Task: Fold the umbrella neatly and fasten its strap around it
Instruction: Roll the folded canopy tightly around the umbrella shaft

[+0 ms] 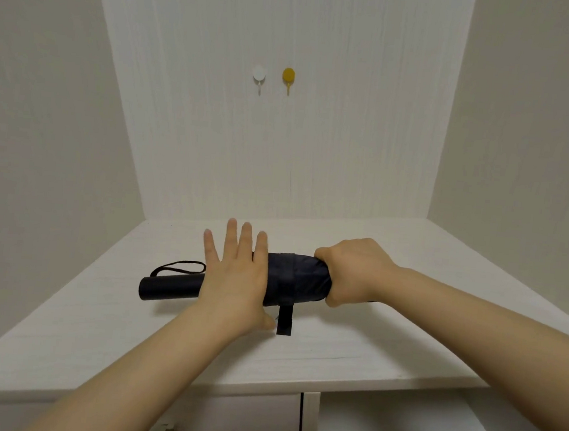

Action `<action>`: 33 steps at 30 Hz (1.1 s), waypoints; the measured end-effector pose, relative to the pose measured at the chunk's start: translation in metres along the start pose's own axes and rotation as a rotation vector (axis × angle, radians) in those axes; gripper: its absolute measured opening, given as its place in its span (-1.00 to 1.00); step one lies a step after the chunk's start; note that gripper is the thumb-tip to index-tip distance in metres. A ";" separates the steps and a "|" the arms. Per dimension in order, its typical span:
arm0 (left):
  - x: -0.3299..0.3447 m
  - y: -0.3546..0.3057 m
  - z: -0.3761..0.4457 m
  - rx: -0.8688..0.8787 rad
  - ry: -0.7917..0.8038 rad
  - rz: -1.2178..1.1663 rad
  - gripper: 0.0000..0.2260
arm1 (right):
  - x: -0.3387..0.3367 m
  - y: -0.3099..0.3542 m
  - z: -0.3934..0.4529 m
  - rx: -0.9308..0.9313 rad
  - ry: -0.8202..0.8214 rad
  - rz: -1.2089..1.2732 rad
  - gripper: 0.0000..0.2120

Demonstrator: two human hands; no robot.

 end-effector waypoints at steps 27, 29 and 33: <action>-0.008 -0.002 0.018 0.139 -0.083 -0.235 -0.51 | -0.020 0.010 -0.012 -0.035 -0.224 -0.124 -0.74; -0.007 0.000 0.016 0.116 -0.055 -0.268 -0.64 | -0.022 0.009 -0.010 -0.065 -0.221 -0.088 -0.72; -0.006 0.006 0.019 0.075 0.022 -0.366 -0.72 | -0.037 0.007 -0.008 -0.154 -0.273 -0.036 -0.67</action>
Point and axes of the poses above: each hand's wrist, its own z-axis towards the middle knuckle, its own x-axis out of the palm, y = z × x, the point moved 10 cm from there along z, towards the middle knuckle, and after that the axes turned 6 degrees about x, right-handed, at the moved point
